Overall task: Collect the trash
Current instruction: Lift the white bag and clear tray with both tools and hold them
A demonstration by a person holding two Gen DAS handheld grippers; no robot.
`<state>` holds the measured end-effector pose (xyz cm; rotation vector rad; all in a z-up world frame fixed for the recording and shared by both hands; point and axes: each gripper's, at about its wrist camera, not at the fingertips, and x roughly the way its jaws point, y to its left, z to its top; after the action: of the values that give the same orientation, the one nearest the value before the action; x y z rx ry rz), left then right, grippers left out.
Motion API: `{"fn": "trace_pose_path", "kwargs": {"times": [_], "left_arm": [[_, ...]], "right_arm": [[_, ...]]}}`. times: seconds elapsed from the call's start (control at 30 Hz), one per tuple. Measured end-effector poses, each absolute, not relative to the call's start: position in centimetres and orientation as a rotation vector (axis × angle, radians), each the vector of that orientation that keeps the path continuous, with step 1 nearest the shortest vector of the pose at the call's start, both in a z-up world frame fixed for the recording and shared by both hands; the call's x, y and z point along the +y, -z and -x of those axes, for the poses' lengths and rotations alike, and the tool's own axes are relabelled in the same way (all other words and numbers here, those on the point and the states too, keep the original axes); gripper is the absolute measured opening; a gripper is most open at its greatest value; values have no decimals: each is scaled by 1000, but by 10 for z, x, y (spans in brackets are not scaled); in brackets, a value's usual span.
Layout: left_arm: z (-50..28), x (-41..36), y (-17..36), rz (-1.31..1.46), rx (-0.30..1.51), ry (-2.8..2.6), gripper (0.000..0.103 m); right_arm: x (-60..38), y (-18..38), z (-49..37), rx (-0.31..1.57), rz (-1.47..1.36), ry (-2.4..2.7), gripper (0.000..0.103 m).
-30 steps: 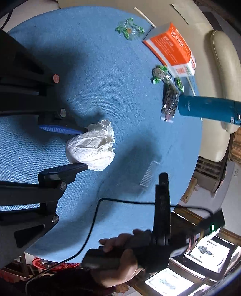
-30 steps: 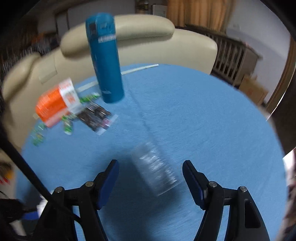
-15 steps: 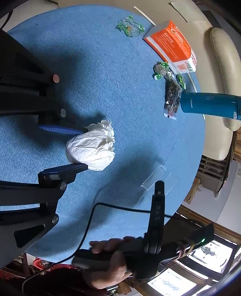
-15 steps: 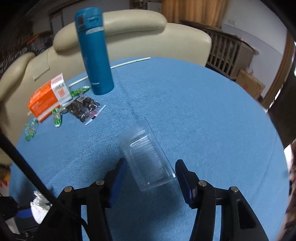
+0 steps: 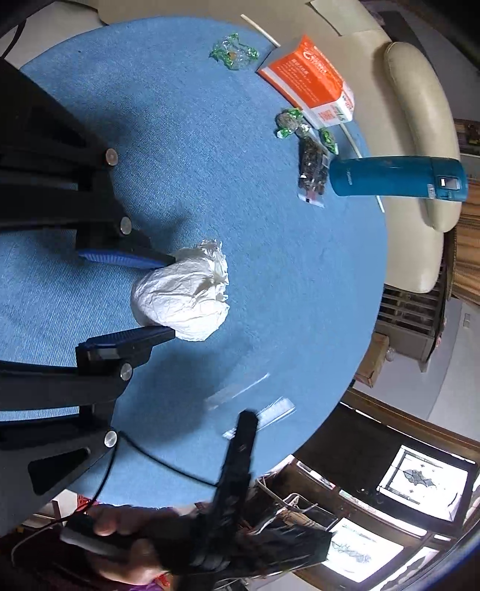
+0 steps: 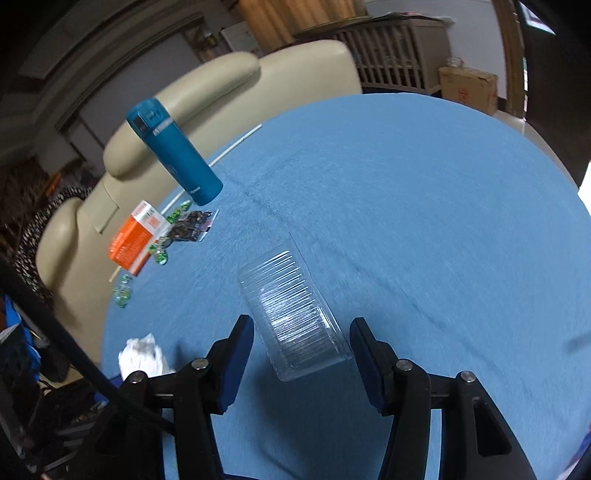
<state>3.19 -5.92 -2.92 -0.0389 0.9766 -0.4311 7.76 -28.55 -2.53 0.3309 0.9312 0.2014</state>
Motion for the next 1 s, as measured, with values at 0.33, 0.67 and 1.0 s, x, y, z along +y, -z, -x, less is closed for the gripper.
{"fn": "trace_pose_path", "kwargs": {"times": [0.33,0.67,1.0], "left_arm": [[-11,-19,-1,129,919,389,32],[29,-35,-32,53,842,433,32],[60,-43,-46,27,810,468,33]], "right_arm": [[-318,-5,-2,839,-395,-171,57],[-318,-25,46,780,-397,-172,57],[-322,-45,95,719,-386,-146,57]]}}
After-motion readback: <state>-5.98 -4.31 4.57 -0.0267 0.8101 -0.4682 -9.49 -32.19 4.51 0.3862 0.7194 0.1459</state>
